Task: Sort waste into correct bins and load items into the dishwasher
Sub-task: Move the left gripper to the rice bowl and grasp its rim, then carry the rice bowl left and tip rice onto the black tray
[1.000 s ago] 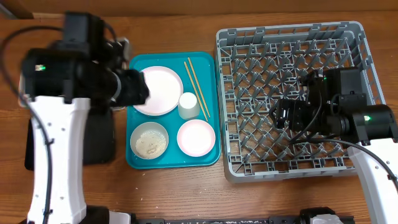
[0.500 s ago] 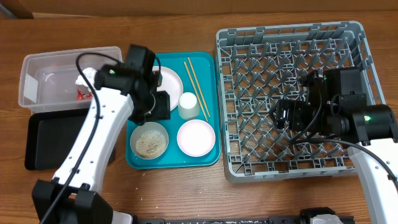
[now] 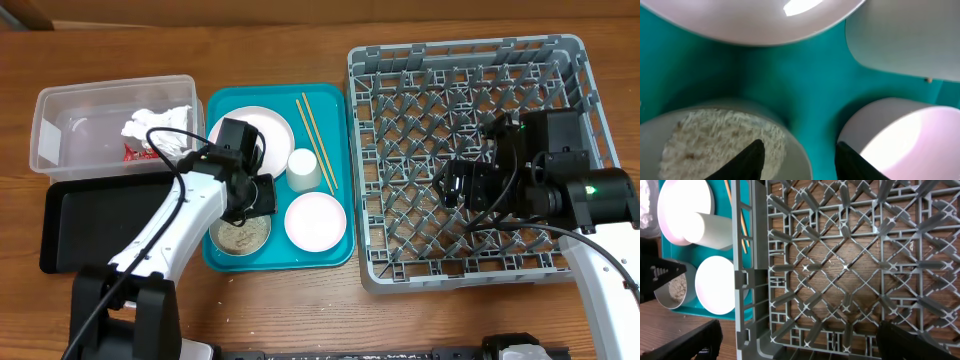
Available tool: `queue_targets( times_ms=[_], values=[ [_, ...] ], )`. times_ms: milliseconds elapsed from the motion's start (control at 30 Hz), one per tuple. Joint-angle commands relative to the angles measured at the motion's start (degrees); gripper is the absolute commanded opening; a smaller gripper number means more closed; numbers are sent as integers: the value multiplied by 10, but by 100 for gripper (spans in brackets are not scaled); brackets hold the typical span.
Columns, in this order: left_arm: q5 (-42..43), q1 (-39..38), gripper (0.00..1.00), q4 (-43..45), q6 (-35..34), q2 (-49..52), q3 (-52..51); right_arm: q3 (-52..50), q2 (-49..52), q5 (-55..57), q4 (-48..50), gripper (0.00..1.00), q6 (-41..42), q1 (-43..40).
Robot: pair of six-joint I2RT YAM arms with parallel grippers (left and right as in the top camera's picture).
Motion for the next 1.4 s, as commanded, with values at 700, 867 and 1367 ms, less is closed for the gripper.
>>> queue_targets(
  times_ms=[700,867,1367],
  values=[
    [61,-3,4,24,26,57,-19,14,1,-4,-2,100,0,-1],
    [86,-3,4,-57,27,49,26,14,1,-4,-2,100,0,-1],
    [94,37,4,-337,81,24,256,14,1,-4,-2,100,0,-1]
  ],
)
